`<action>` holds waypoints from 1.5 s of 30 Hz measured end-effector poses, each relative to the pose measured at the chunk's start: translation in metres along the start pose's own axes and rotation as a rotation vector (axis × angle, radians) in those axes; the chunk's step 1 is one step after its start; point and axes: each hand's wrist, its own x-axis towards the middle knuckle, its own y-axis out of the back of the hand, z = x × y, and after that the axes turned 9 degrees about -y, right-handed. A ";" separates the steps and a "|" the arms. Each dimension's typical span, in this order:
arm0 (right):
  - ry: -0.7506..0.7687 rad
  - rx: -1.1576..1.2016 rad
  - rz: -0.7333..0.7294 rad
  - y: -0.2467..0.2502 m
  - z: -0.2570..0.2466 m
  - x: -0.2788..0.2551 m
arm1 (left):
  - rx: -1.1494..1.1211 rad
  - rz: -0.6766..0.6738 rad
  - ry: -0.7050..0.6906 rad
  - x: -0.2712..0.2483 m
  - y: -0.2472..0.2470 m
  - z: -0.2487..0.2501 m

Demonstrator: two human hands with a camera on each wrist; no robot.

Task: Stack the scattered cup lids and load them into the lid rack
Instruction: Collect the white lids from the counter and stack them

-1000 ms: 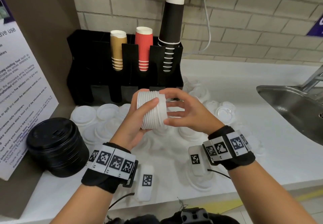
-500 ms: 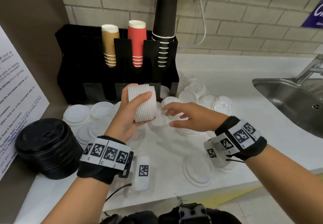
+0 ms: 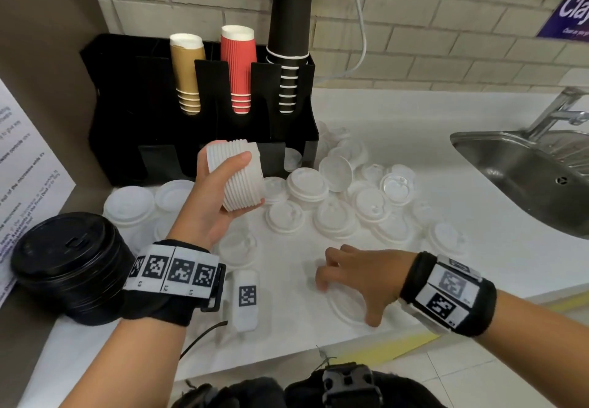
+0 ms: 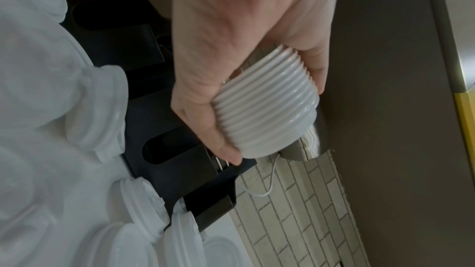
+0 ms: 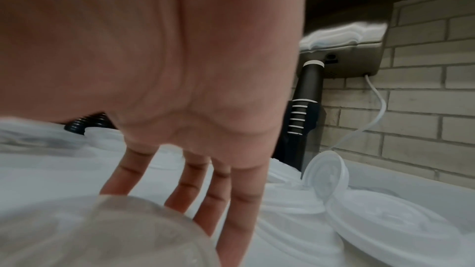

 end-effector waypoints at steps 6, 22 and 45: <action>0.023 0.406 0.206 0.017 0.014 0.006 | -0.007 -0.036 0.028 -0.005 -0.003 -0.003; 0.279 1.372 0.822 0.047 -0.025 0.012 | 0.053 -0.228 0.157 -0.032 -0.007 -0.015; 0.119 1.422 0.909 0.030 0.008 0.003 | 0.028 -0.108 0.069 -0.020 -0.034 -0.028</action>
